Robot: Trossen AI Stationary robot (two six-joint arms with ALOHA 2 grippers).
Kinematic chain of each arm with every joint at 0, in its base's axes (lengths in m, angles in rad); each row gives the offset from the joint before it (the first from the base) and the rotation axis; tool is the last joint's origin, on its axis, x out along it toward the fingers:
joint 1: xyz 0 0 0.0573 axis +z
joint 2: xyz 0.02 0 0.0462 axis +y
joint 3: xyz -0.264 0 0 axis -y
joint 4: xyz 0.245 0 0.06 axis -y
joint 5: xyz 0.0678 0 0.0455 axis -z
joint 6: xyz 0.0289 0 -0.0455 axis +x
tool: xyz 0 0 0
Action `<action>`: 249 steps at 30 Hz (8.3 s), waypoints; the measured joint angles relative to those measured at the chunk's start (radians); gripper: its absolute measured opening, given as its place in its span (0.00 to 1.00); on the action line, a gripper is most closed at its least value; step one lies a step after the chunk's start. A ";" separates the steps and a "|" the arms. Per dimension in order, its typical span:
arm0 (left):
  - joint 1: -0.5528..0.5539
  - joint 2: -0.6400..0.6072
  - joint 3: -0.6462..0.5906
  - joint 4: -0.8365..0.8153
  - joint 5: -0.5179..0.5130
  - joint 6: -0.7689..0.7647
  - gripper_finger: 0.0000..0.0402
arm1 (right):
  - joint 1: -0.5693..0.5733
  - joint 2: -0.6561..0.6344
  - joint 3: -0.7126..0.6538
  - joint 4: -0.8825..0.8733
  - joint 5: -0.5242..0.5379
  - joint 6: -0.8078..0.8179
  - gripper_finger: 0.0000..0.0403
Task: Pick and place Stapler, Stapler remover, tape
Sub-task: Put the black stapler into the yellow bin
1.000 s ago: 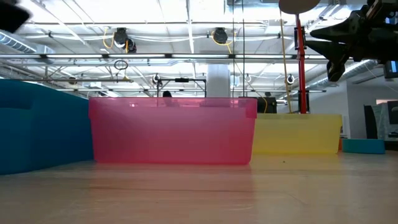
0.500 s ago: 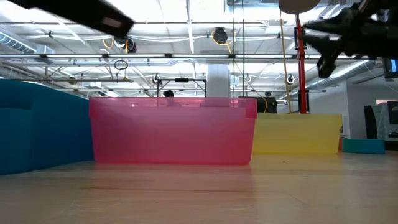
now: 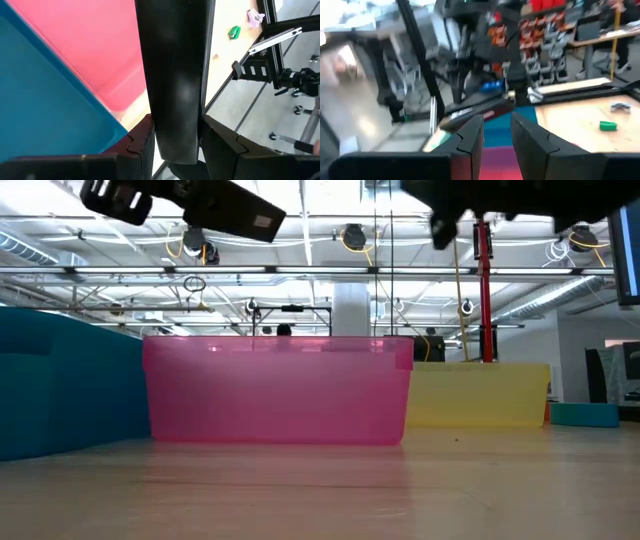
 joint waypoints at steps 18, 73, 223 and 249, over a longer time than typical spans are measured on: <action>0.046 0.000 0.040 -0.170 -0.063 0.249 0.32 | -0.003 0.369 0.475 -0.342 -0.034 -0.165 0.34; 0.009 0.130 0.228 -0.430 -0.194 0.506 0.32 | -0.034 0.774 1.019 -0.753 -0.168 -0.205 0.72; 0.093 0.373 0.457 -0.544 -0.257 0.760 0.73 | -0.074 0.473 1.002 -1.596 0.767 0.315 0.33; 0.142 0.374 0.456 -0.456 -0.283 0.791 0.73 | -0.033 0.299 0.377 -1.258 0.830 1.086 0.33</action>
